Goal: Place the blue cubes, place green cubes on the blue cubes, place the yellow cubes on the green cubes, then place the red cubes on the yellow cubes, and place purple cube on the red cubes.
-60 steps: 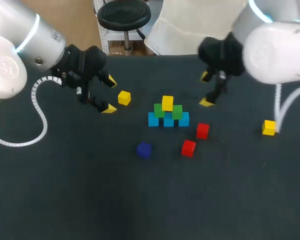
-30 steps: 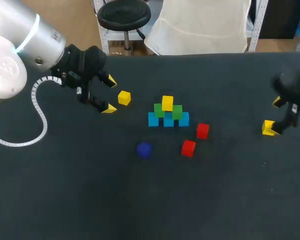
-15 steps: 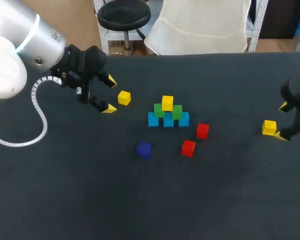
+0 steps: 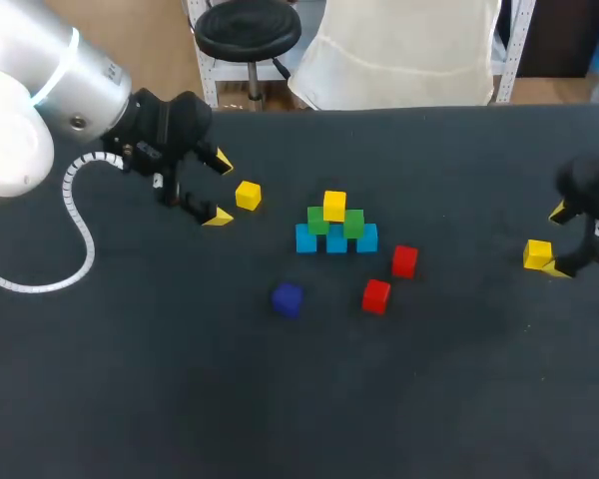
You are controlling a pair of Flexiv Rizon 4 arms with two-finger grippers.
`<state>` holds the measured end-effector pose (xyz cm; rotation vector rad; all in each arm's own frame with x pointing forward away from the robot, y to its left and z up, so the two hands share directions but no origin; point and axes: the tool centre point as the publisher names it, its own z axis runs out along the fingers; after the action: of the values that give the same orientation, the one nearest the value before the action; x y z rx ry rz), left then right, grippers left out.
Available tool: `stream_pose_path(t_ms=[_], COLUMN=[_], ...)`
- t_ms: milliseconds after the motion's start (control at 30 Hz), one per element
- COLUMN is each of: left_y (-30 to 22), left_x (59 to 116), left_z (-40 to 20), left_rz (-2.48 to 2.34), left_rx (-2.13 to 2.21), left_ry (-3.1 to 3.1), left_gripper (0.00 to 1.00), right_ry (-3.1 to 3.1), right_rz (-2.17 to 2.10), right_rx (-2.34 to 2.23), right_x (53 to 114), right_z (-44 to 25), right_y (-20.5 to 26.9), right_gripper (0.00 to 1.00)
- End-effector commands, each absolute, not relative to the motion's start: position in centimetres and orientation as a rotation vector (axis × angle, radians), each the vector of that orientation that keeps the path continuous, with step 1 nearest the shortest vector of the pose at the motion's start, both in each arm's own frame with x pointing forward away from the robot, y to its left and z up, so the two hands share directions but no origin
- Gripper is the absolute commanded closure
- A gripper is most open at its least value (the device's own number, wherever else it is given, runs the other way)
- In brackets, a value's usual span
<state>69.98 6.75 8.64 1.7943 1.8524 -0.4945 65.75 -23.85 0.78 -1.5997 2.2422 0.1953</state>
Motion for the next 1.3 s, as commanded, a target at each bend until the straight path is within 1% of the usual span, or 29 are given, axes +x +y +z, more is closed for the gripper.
stream_pose_path(t_ms=[33,100,133,167,300,333,367,467,533,600,633,700,767,833,1067,1200,1300], left_y=[6.8,6.8,6.8,6.8,6.8,6.8,6.8,6.8,6.8,6.8,6.8,6.8,6.8,6.8,6.8,6.8,6.8], left_x=[70.0,70.0,70.0,70.0,70.0,70.0,70.0,70.0,70.0,70.0,70.0,70.0,70.0,70.0,70.0,70.0,70.0], left_z=[8.6,8.6,8.6,8.6,8.6,8.6,8.6,8.6,8.6,8.6,8.6,8.6,8.6,8.6,8.6,8.6,8.6], left_rz=[-0.496,-0.496,-0.496,-0.496,-0.496,-0.496,-0.496,-0.496,-0.496,-0.496,-0.496,-0.496,-0.496,-0.496,-0.496,-0.496,-0.496], left_rx=[1.796,1.796,1.796,1.796,1.796,1.796,1.796,1.796,1.796,1.796,1.796,1.796,1.796,1.796,1.796,1.796,1.796], left_ry=[1.848,1.848,1.848,1.848,1.848,1.848,1.848,1.848,1.848,1.848,1.848,1.848,1.848,1.848,1.848,1.848,1.848], left_gripper=[0.00,0.00,0.00,0.00,0.00,0.00,0.00,0.00,0.00,0.00,0.00,0.00,0.00,0.00,0.00,0.00,0.00], right_ry=[2.248,2.246,2.244,2.244,2.249,2.250,2.249,2.249,2.248,2.247,2.246,2.244,2.242,2.241,2.241,2.248,2.203], right_rz=[0.278,0.283,0.288,0.290,0.303,0.305,0.308,0.314,0.317,0.321,0.322,0.326,0.328,0.328,0.334,0.374,0.327], right_rx=[-1.640,-1.643,-1.647,-1.648,-1.651,-1.652,-1.653,-1.656,-1.659,-1.661,-1.662,-1.663,-1.663,-1.662,-1.606,-1.586,-1.656], right_x=[66.5,66.5,66.5,66.5,66.6,66.7,66.7,66.7,66.6,66.6,66.7,66.7,66.7,66.7,67.5,68.8,69.9], right_z=[0.2,0.0,0.0,-0.1,-0.5,-0.6,-0.6,-0.7,-0.8,-0.9,-0.9,-1.0,-1.0,-1.0,0.6,2.3,4.0], right_y=[-23.6,-23.6,-23.6,-23.6,-23.7,-23.7,-23.7,-23.6,-23.6,-23.6,-23.5,-23.4,-23.3,-23.2,-21.9,-20.2,-18.4], right_gripper=[0.00,0.00,0.07,0.11,0.11,0.14,0.23,0.42,0.51,0.53,0.56,0.66,0.81,1.00,1.00,1.00,1.00])
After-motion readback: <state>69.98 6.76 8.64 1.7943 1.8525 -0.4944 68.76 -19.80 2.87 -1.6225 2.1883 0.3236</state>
